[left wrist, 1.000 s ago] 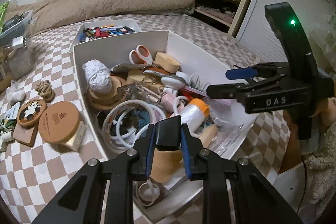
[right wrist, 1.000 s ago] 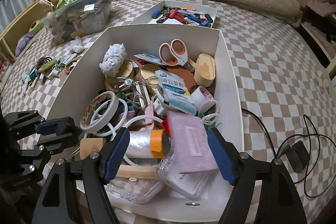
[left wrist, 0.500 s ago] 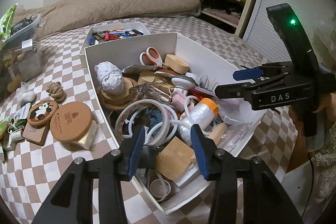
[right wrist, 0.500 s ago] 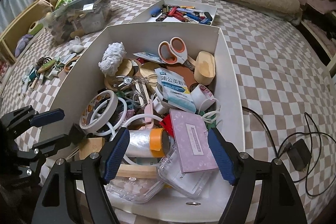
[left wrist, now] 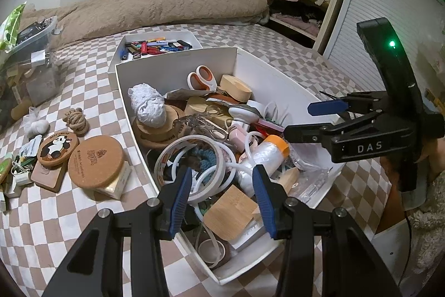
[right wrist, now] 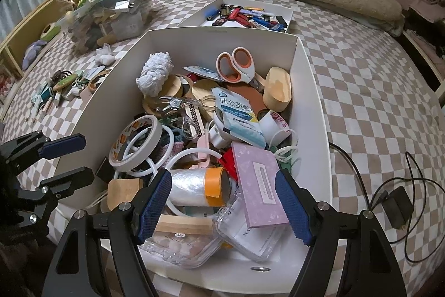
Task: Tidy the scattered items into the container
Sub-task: 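Lower both tools into the box and open them, dropping wallet and envelope, then lift both open tools out of the white box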
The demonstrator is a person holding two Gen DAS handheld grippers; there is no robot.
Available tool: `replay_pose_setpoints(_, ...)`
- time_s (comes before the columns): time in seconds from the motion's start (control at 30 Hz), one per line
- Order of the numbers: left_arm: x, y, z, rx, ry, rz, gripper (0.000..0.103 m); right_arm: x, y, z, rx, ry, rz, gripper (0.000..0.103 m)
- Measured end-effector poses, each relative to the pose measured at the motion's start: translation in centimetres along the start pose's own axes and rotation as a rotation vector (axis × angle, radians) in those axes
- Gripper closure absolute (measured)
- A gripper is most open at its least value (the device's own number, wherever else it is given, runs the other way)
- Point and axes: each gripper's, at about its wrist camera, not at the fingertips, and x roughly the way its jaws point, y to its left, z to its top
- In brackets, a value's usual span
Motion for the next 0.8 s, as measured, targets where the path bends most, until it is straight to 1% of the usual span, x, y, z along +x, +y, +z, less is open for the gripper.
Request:
replay_pose_setpoints(0.07,0.0,0.0,0.0,-0.001,0.003,-0.004,0.058,0.0,0.0,0.0,0.0,-0.001,-0.004,0.026)
replay_pose_setpoints(0.1,0.0,0.0,0.0,-0.004,0.007,-0.008,0.055,0.0,0.0,0.0,-0.001,-0.001,-0.003,0.026)
replay_pose_setpoints(0.13,0.0,0.1,0.0,-0.008,0.012,-0.01,0.041,0.0,0.1,0.0,-0.003,-0.002,-0.004,0.026)
replay_pose_setpoints(0.2,-0.3,0.0,0.0,-0.013,0.003,-0.024,0.031,-0.1,0.2,0.0,-0.007,-0.006,-0.006,0.025)
replay_pose_setpoints(0.23,-0.4,-0.1,0.1,-0.011,-0.001,-0.021,0.025,-0.1,0.2,0.0,-0.009,-0.007,-0.006,0.017)
replay_pose_setpoints(0.3,-0.7,-0.4,0.2,0.005,-0.009,-0.007,0.018,-0.1,0.5,-0.1,-0.012,-0.012,-0.006,0.009)
replay_pose_setpoints(0.4,-1.0,-0.5,0.3,0.025,-0.021,0.01,0.013,-0.2,0.9,-0.2,-0.024,-0.018,-0.002,0.009)
replay_pose_setpoints(0.5,-1.4,-0.4,0.4,0.026,-0.035,0.025,0.006,-0.1,1.3,-0.3,-0.039,-0.021,-0.017,0.009)
replay_pose_setpoints(0.53,-1.5,-0.3,0.5,0.024,-0.039,0.031,0.003,-0.1,1.4,-0.3,-0.042,-0.025,-0.022,0.007)
replay_pose_setpoints(0.6,-1.8,-0.1,0.6,0.018,-0.047,0.043,0.001,-0.2,1.6,-0.4,-0.054,-0.04,-0.035,0.0)
replay_pose_setpoints(0.7,-1.9,0.2,0.6,0.009,-0.051,0.052,0.0,-0.4,1.9,-0.5,-0.069,-0.052,-0.048,0.0)
replay_pose_setpoints(0.8,-2.0,0.3,0.6,-0.001,-0.043,0.052,0.0,-0.4,1.8,-0.5,-0.061,-0.046,-0.048,0.0)
